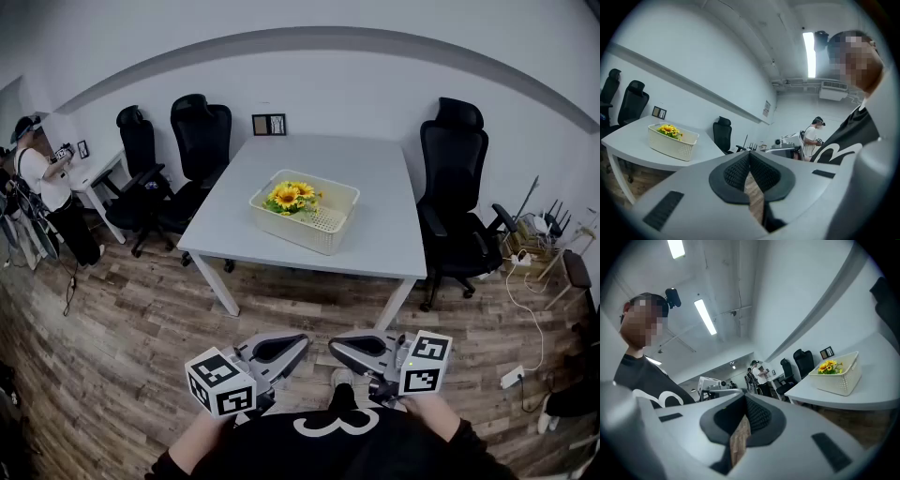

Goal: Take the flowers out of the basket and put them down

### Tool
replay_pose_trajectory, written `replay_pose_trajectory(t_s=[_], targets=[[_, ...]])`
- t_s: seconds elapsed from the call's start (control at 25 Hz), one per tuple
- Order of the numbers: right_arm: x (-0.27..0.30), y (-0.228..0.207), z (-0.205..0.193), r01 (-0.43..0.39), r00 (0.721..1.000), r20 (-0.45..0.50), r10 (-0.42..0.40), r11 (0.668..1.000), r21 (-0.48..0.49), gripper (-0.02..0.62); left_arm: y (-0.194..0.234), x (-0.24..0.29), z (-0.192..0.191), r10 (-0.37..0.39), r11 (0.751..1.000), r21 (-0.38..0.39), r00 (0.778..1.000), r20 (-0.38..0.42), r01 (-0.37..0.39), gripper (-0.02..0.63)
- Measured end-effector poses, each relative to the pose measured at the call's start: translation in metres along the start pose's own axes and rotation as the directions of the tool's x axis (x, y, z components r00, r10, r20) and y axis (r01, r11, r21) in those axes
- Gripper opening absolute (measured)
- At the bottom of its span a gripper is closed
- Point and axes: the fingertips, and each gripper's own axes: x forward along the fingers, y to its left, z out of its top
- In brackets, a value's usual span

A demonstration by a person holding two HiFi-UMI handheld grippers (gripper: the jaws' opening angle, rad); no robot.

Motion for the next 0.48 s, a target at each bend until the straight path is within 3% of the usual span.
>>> replay_pose_trajectory(t_s=[0.48], targets=[[0.001,-0.018,0.005,-0.005,1.000,-0.004,0.005,1.000,0.008,0.008,0.013,0.014,0.001,0.015,1.000,-0.010,1.000,-0.016,-0.015,0.012]])
